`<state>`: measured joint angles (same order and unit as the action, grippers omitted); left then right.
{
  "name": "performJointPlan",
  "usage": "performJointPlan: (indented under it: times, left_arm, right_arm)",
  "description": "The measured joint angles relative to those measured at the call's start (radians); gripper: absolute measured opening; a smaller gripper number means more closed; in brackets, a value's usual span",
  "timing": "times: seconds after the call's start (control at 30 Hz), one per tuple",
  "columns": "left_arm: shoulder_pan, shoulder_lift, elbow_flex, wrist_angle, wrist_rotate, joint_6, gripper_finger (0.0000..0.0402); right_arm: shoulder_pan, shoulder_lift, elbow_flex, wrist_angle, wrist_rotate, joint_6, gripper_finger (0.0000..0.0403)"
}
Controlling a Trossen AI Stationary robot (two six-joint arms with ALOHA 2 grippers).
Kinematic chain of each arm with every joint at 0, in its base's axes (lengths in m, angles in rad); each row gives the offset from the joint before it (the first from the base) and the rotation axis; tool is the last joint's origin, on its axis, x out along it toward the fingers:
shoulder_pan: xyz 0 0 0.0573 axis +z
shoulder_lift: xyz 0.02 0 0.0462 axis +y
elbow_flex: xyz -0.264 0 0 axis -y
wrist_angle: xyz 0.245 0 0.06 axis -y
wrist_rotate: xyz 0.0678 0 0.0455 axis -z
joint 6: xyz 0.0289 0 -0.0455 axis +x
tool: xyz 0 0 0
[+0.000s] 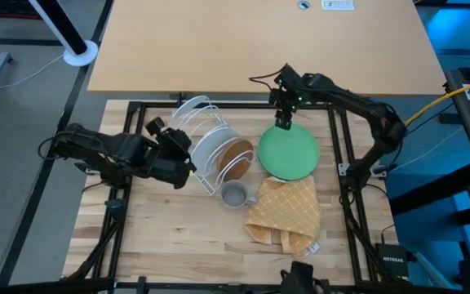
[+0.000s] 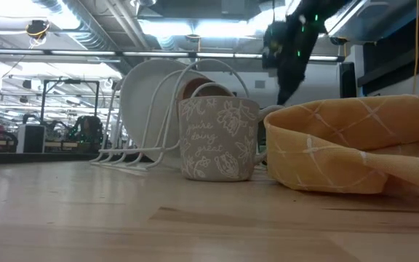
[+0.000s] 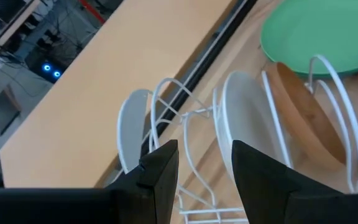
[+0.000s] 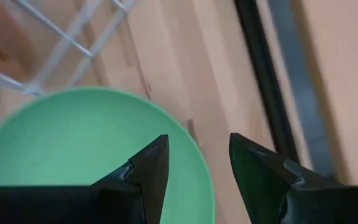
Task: Sort dishes
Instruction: Put the green plate in the dish rack
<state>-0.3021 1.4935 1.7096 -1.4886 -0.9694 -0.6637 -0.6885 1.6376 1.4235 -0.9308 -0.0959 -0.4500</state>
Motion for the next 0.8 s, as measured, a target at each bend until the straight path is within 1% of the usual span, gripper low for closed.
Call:
performJointPlan:
  times: [0.13,0.2,0.33,0.43,0.53,0.63,0.8]
  left_arm:
    - [-0.001,0.008,0.000,-0.007,0.002,0.015,0.0141]
    - [0.000,0.008,0.000,-0.026,0.002,0.016,0.0141]
    - [0.003,0.008,0.000,-0.040,0.002,0.008,0.0141]
    - [0.003,0.009,-0.001,-0.040,0.002,0.003,0.0141]
    - [0.003,0.009,-0.001,-0.041,0.002,-0.015,0.0141]
    - [0.003,0.009,-0.001,-0.041,0.002,-0.018,0.0141]
    - [0.003,0.009,-0.001,-0.041,0.002,-0.020,0.0141]
  right_arm:
    - [-0.032,0.054,-0.085,0.024,0.002,-0.001,0.0172]
    - [-0.040,0.080,-0.117,0.018,0.024,-0.007,0.0172]
    - [-0.041,0.111,-0.168,0.029,0.104,-0.054,0.0172]
    - [-0.040,0.114,-0.197,0.081,0.164,-0.078,0.0172]
    - [-0.040,0.114,-0.207,0.133,0.203,-0.083,0.0172]
    - [-0.040,0.114,-0.207,0.152,0.207,-0.091,0.0172]
    - [-0.040,0.114,-0.207,0.152,0.165,-0.109,0.0172]
